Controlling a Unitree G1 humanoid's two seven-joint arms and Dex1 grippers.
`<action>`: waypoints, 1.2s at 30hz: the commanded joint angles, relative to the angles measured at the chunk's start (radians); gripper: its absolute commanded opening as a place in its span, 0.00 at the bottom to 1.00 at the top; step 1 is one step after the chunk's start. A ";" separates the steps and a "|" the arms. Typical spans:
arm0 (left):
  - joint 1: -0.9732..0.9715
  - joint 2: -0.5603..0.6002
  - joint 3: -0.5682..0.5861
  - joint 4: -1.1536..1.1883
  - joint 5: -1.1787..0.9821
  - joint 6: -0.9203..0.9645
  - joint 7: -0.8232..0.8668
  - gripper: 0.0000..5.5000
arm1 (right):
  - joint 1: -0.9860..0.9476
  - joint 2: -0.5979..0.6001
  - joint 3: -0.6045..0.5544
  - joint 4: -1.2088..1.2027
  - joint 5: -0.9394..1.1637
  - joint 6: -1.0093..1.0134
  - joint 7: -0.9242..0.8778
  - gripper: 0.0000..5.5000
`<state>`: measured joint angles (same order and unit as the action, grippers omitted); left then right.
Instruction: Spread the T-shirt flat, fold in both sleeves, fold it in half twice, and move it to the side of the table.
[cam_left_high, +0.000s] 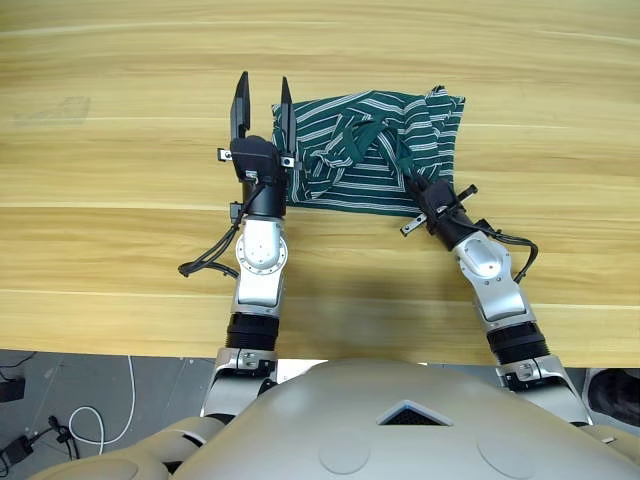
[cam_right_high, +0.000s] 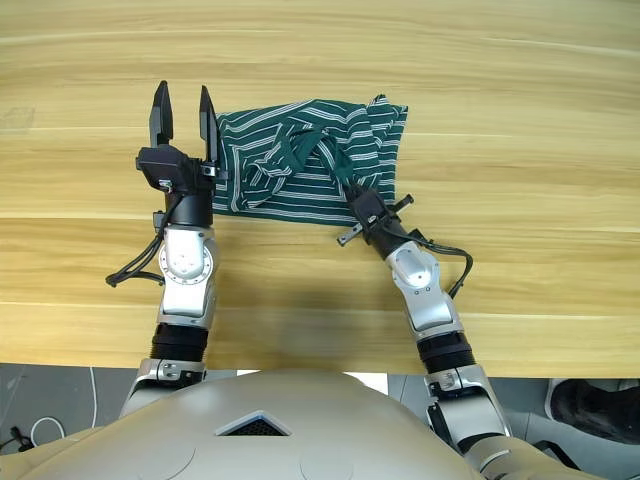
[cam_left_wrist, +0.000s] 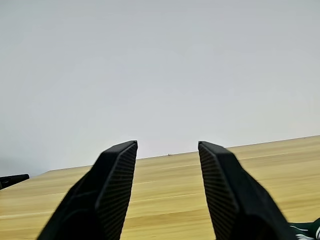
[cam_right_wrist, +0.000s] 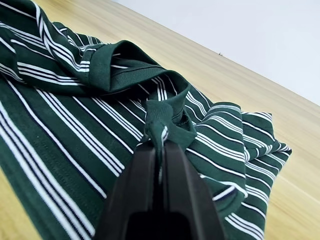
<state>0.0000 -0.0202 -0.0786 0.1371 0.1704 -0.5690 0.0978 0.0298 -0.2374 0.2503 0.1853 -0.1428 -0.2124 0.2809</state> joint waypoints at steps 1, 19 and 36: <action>0.001 -0.001 -0.001 0.006 -0.008 0.014 -0.003 0.41 | -0.004 0.002 0.006 0.007 -0.020 -0.014 -0.005 0.01; 0.101 0.170 -0.037 -0.245 -0.039 0.199 -0.239 0.41 | -0.166 -0.045 -0.066 -0.042 -0.008 -0.041 0.003 0.01; -0.015 0.155 -0.203 0.006 0.218 0.293 -0.156 0.41 | -0.169 -0.027 -0.045 -0.220 -0.008 -0.008 0.014 0.01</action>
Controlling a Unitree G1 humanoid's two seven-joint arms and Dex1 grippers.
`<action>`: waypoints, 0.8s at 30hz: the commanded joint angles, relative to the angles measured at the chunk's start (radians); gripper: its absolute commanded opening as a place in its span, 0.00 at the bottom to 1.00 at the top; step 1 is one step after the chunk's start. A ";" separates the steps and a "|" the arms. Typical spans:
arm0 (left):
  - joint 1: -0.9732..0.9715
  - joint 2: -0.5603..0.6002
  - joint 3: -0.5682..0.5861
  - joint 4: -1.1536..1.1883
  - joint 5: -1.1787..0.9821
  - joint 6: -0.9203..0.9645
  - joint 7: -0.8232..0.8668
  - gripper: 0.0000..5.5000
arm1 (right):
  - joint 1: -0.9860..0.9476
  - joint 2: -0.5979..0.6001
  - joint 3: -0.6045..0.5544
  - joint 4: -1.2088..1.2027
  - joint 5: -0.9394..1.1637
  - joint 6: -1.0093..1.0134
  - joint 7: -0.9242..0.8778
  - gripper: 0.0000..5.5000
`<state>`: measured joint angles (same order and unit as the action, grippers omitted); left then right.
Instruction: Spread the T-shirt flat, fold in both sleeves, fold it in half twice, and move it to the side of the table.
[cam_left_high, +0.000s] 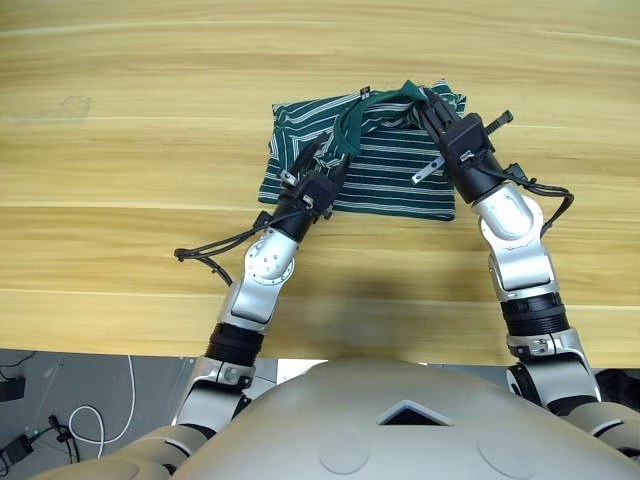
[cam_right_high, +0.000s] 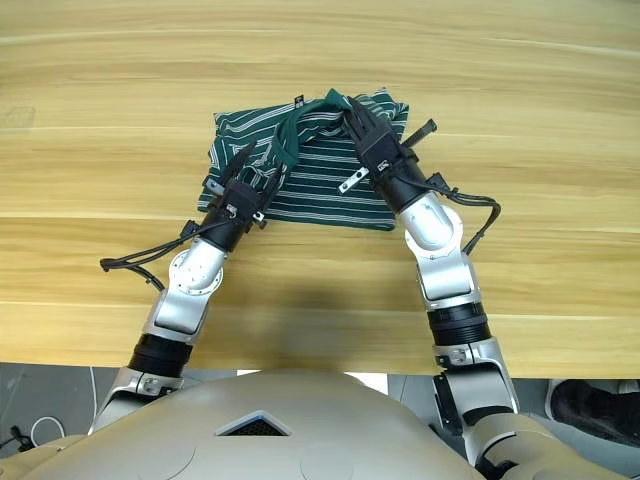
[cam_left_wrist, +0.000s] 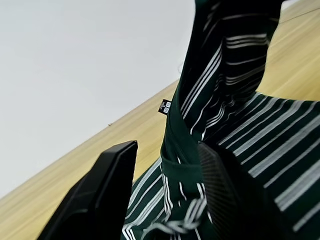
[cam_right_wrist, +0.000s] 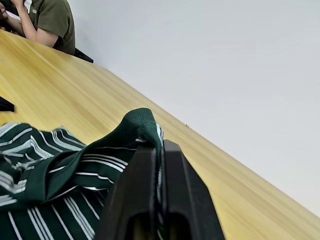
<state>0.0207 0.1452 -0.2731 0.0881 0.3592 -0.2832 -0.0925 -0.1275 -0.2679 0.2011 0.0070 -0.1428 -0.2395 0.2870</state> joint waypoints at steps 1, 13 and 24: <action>-0.047 -0.017 -0.011 0.075 0.033 0.004 0.045 0.41 | -0.012 0.006 0.006 -0.051 -0.008 0.022 0.009 0.01; -0.025 -0.050 -0.079 0.177 0.041 -0.040 0.095 0.41 | -0.020 0.026 0.017 -0.109 -0.003 0.036 0.012 0.01; 0.029 -0.057 -0.068 0.191 0.059 -0.061 0.202 0.41 | -0.025 0.032 0.016 -0.117 0.002 0.042 0.023 0.01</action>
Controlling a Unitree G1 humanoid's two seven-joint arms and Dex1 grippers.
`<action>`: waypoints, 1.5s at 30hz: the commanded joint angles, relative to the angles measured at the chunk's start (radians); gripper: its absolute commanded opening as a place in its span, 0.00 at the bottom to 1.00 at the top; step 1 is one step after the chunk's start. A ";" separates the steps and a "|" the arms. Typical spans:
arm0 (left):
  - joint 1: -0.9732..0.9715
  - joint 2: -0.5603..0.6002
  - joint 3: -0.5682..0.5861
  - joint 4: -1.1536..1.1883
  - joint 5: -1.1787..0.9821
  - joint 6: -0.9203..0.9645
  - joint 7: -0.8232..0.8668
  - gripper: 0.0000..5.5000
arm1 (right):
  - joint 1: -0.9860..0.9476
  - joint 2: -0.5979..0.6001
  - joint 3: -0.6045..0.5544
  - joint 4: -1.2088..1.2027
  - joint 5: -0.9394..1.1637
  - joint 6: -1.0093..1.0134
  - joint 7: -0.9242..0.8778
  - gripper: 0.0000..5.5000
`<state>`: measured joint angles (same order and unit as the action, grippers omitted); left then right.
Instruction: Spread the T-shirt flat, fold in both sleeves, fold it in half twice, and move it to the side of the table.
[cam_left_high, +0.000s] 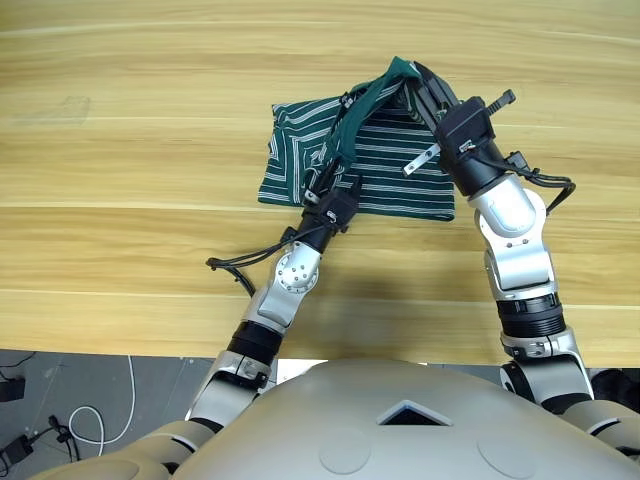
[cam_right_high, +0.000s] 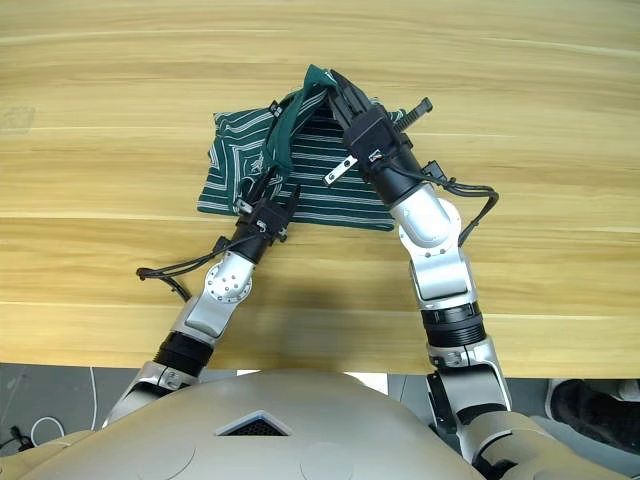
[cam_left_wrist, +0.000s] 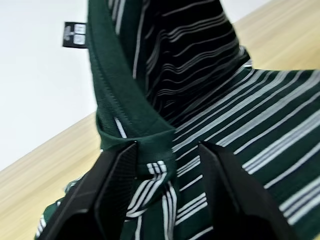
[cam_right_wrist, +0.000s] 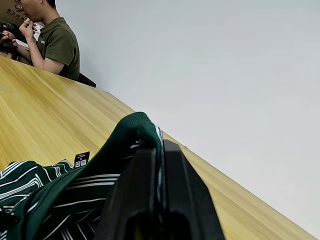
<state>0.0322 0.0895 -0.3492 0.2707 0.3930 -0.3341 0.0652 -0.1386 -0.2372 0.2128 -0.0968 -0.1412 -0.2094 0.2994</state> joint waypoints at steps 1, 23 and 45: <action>0.020 -0.002 0.010 0.009 0.030 -0.015 0.063 0.41 | -0.014 0.002 0.005 -0.012 0.000 0.012 0.011 0.01; 0.009 -0.034 -0.019 0.092 0.035 -0.010 0.086 0.41 | 0.011 0.013 0.015 -0.029 0.006 0.011 0.014 0.01; -0.078 -0.081 0.003 0.196 0.038 -0.022 0.177 0.27 | 0.038 0.021 0.040 -0.023 -0.001 0.005 0.017 0.00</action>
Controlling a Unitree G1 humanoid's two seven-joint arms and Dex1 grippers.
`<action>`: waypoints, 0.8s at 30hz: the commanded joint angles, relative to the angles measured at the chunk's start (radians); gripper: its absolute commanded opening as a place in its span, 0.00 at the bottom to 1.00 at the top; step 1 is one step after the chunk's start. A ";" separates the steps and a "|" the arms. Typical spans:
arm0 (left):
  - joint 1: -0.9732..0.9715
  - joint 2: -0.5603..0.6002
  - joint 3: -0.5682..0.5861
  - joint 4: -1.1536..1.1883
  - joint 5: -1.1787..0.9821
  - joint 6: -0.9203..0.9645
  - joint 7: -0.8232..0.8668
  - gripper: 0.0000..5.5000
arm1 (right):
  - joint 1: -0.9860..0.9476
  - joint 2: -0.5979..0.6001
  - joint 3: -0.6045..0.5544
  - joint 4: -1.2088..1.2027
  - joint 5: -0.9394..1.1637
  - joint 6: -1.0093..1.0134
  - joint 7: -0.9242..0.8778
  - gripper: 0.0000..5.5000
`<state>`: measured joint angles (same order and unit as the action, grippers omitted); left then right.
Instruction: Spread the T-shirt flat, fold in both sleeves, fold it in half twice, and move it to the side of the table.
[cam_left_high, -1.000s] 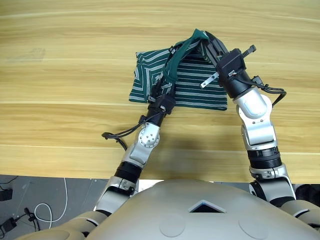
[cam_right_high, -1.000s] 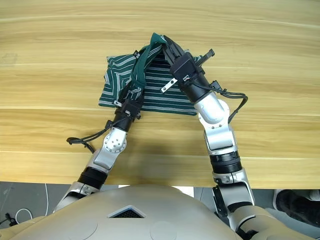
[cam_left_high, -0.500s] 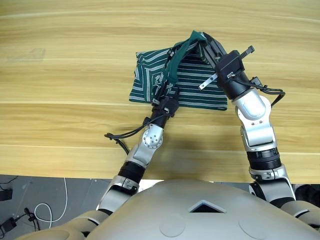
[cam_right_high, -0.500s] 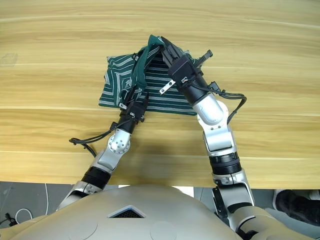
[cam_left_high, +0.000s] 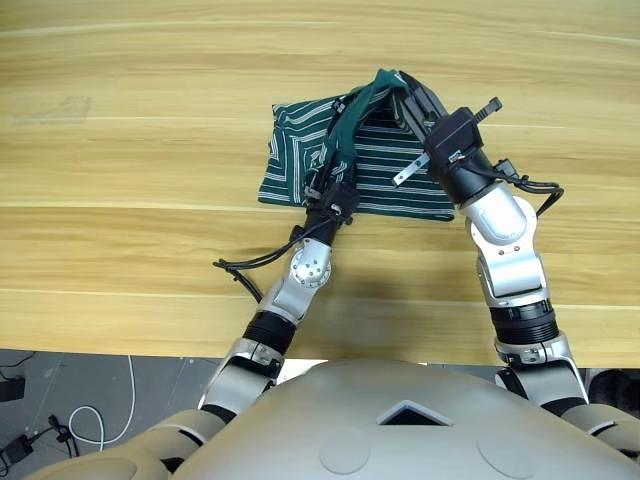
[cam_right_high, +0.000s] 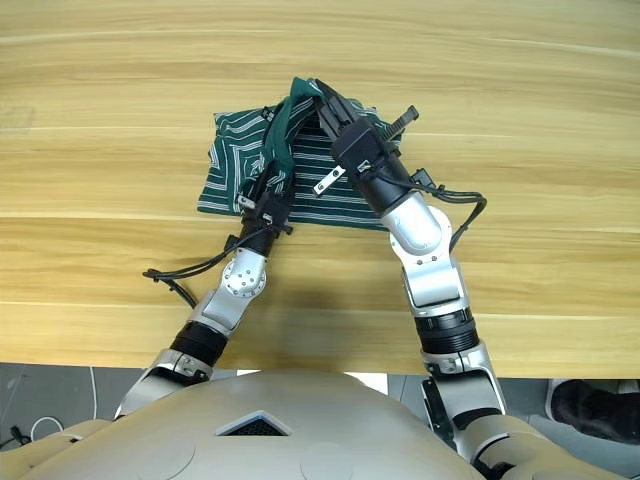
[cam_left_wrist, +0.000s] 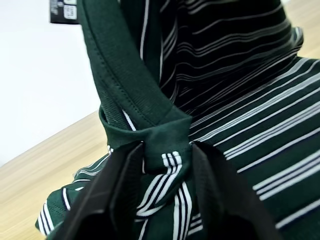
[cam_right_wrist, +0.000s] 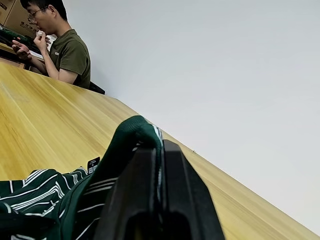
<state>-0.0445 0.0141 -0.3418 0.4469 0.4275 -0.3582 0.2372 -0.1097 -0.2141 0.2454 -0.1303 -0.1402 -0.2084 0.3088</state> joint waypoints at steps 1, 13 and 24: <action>-0.001 -0.006 -0.005 0.021 0.005 0.001 0.007 0.27 | 0.012 -0.002 0.009 0.010 -0.002 0.005 0.009 0.00; 0.004 -0.008 -0.008 0.038 0.010 -0.010 0.015 0.27 | 0.027 -0.002 0.015 0.030 -0.008 0.002 0.004 0.00; 0.006 -0.005 -0.004 0.045 0.009 -0.026 0.021 0.00 | 0.032 -0.003 0.014 0.035 -0.008 0.001 0.001 0.00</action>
<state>-0.0472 0.0036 -0.3403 0.4662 0.4298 -0.4017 0.2650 -0.0807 -0.2142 0.2588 -0.1019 -0.1412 -0.2086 0.3082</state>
